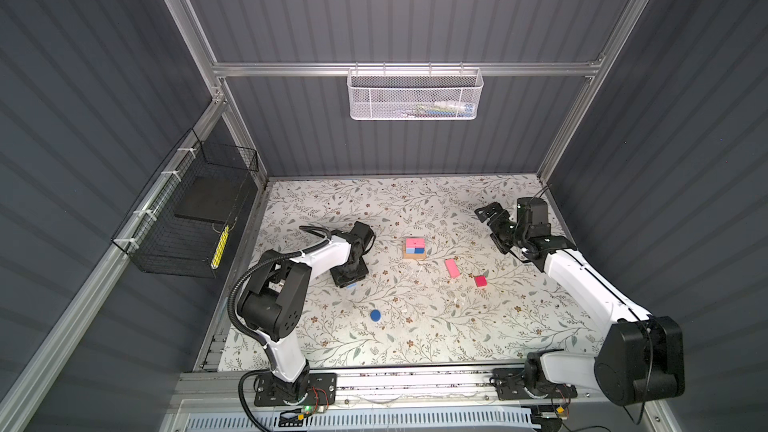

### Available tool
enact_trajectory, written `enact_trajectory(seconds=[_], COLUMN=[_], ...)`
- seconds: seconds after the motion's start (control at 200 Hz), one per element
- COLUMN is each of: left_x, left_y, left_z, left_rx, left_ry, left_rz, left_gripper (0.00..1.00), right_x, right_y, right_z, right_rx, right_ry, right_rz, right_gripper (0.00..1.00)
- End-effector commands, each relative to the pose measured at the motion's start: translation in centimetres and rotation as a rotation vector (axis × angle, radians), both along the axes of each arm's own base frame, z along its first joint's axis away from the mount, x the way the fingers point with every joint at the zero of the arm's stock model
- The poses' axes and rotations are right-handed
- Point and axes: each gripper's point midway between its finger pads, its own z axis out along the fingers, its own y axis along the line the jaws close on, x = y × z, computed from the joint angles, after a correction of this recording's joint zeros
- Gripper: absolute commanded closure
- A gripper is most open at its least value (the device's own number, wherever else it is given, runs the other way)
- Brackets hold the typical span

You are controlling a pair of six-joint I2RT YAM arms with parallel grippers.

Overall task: Build the wood block tower
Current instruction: 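Lower the left gripper and close it on the light blue cube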

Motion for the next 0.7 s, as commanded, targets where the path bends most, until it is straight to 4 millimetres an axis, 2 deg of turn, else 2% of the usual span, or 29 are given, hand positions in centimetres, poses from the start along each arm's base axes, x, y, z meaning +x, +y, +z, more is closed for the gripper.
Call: enact_trajectory(seconds=[0.0,0.185,0.34,0.695], left_x=[-0.4,-0.35,-0.25,-0.26], left_y=[0.21,0.26,0.19,0.14], left_z=[0.17,0.4,0.69,0.88], left_rx=[-0.01,-0.01,-0.015,-0.027], left_ry=[0.007,0.0,-0.01,-0.023], left_rz=[0.016,0.017,0.018,0.025], left_gripper=[0.63,0.64,0.58,0.59], right_x=[0.08,0.05,0.04,0.03], right_y=[0.02,0.0,0.02,0.11], right_z=[0.4,0.31,0.24,0.28], right_rx=[-0.009,-0.011,-0.01,-0.006], right_ry=[-0.012,-0.009,-0.008,-0.01], right_rz=[0.0,0.0,0.0,0.005], right_gripper=[0.01,0.01,0.01,0.01])
